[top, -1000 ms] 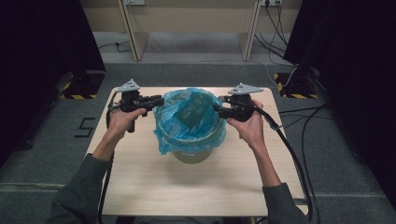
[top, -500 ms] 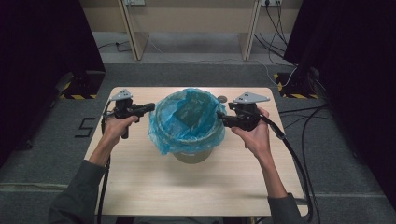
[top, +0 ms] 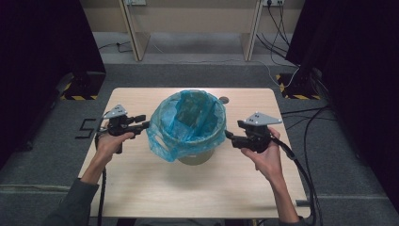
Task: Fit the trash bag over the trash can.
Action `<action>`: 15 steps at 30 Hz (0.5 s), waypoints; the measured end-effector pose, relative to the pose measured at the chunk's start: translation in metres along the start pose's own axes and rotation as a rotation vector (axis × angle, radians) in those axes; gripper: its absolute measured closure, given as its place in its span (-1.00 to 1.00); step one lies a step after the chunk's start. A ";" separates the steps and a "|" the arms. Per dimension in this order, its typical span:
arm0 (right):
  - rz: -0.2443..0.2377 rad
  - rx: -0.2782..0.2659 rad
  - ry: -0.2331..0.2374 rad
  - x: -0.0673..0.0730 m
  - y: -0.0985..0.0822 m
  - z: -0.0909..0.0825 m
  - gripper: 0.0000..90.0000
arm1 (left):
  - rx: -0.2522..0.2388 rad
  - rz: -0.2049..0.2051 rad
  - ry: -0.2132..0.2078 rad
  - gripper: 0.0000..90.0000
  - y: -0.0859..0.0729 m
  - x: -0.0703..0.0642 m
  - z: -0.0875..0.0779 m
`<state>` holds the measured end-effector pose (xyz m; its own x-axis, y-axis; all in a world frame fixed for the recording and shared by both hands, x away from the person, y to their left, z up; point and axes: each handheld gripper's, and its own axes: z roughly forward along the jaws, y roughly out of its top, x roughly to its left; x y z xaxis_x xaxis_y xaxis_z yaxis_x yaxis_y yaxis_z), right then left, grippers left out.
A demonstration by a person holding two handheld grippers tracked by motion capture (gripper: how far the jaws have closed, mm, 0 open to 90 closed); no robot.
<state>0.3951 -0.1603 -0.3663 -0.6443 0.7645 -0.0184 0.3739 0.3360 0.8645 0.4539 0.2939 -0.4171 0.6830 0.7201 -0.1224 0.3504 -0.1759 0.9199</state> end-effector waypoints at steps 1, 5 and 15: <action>-0.006 0.011 0.008 0.002 -0.004 0.002 -0.20 | -0.011 0.008 -0.003 0.00 0.002 -0.003 -0.007; -0.030 0.041 0.053 0.013 -0.020 0.016 -0.29 | -0.038 0.041 -0.004 -0.18 0.006 -0.016 -0.030; -0.028 0.046 0.127 0.017 -0.024 0.032 -0.38 | -0.047 0.042 -0.196 -0.41 0.008 -0.058 -0.013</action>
<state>0.3969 -0.1375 -0.4035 -0.7331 0.6797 0.0245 0.3833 0.3832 0.8404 0.4084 0.2596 -0.3979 0.8095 0.5679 -0.1489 0.2915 -0.1686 0.9416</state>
